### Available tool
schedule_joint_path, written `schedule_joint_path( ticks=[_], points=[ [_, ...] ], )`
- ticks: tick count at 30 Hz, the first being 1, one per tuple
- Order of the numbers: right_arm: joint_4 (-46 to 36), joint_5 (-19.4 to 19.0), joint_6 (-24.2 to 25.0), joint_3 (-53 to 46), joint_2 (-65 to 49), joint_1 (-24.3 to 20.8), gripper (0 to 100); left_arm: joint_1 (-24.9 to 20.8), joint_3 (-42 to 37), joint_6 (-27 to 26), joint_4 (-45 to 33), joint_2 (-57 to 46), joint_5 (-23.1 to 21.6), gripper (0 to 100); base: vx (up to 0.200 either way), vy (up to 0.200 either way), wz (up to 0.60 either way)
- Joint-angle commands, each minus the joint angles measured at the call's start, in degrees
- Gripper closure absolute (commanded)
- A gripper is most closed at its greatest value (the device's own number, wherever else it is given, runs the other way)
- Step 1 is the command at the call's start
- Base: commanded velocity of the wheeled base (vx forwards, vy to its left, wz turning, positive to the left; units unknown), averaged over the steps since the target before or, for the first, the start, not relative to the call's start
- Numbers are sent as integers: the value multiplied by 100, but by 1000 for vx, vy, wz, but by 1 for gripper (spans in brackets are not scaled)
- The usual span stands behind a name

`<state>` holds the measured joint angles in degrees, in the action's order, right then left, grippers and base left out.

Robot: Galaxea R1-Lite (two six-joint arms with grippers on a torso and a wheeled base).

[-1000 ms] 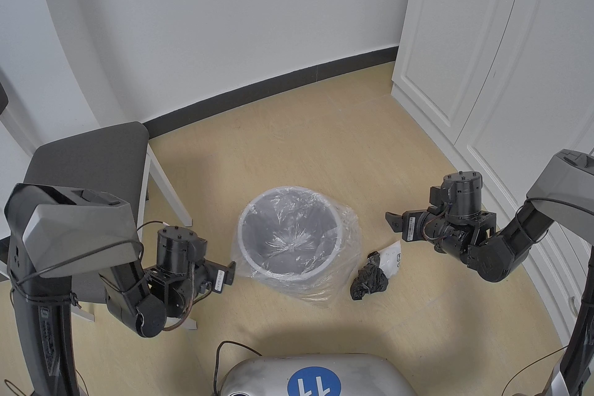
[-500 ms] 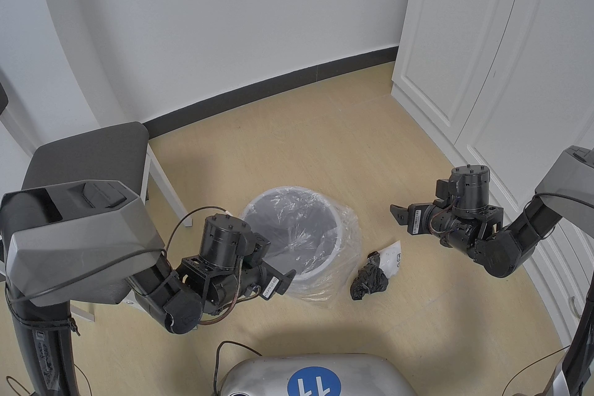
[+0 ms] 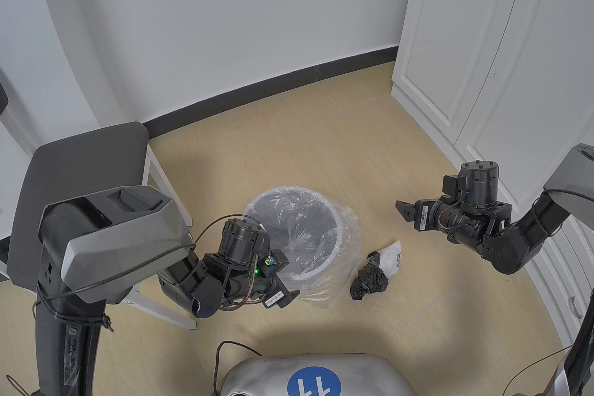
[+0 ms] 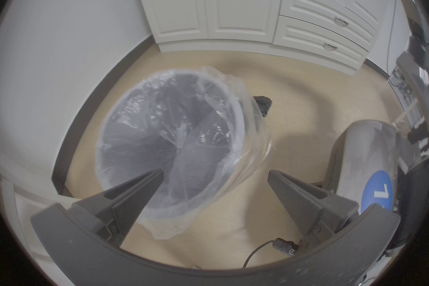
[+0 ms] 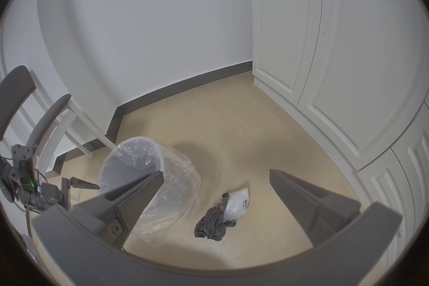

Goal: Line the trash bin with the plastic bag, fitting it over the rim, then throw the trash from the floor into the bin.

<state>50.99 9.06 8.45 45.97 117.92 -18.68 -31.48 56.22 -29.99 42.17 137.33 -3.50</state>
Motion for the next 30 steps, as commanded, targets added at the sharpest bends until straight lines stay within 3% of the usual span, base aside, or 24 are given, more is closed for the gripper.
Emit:
schedule_joint_path(
  ticks=[1, 17, 30],
  points=[
    [7, -62, -36, -9, -23, 75, 0, 27, 266, -130, -191, 198, -169, 0, 0, 0, 0],
    [-2, -71, -54, -18, -23, 119, 0, -8, 389, -139, -235, 409, -547, 0, 0, 0, 0],
    [7, -71, -54, -9, -6, 136, 0, 107, 961, -86, -420, 497, -547, 0, 0, 0, 0]
  ],
)
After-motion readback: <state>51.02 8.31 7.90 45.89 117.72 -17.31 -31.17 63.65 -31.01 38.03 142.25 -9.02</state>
